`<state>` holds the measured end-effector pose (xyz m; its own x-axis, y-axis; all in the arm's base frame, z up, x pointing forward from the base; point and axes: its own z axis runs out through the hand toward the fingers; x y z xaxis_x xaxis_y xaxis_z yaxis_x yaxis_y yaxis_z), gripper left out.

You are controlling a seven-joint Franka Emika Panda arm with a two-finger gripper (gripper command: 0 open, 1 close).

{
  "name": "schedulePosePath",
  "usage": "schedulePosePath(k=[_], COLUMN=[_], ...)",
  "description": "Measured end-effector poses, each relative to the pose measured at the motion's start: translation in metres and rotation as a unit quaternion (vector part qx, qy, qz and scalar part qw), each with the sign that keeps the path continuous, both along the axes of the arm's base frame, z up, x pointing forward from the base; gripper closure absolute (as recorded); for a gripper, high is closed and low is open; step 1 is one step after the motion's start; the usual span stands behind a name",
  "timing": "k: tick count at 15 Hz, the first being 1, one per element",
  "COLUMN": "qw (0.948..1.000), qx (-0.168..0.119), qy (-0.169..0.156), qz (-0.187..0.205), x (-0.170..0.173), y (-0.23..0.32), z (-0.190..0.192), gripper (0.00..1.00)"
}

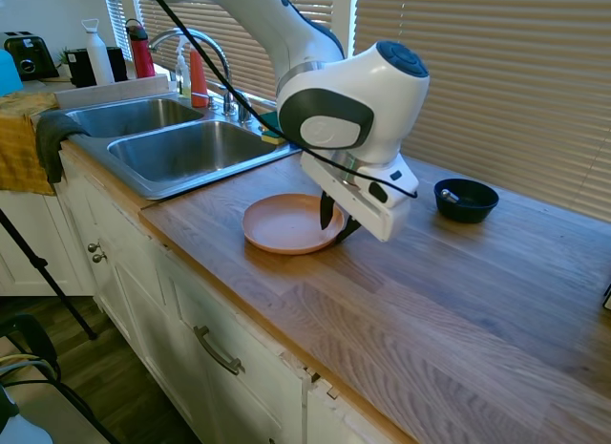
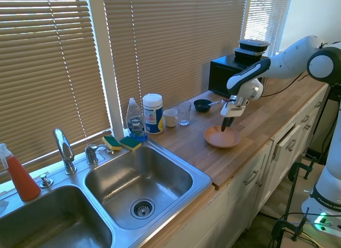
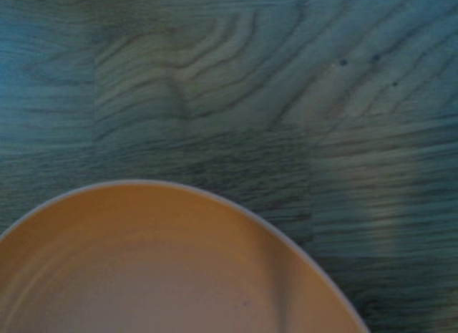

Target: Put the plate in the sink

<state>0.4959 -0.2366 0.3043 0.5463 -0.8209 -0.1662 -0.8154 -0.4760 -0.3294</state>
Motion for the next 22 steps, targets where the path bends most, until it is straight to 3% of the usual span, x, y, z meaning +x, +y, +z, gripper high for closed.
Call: schedulePosePath(k=[4,11,16,22], qw=[0.9999,0.9982,0.9971,0.9940], qx=[0.007,0.051,0.066,0.085], qy=[-0.007,0.000,0.003,-0.021], qz=[0.011,0.032,0.039,0.065], x=[0.000,0.001,0.003,0.011], y=[0.001,-0.005,-0.003,0.032], z=[-0.003,-0.008,-0.006,0.036], gripper=[1.00,1.00,1.00,1.00])
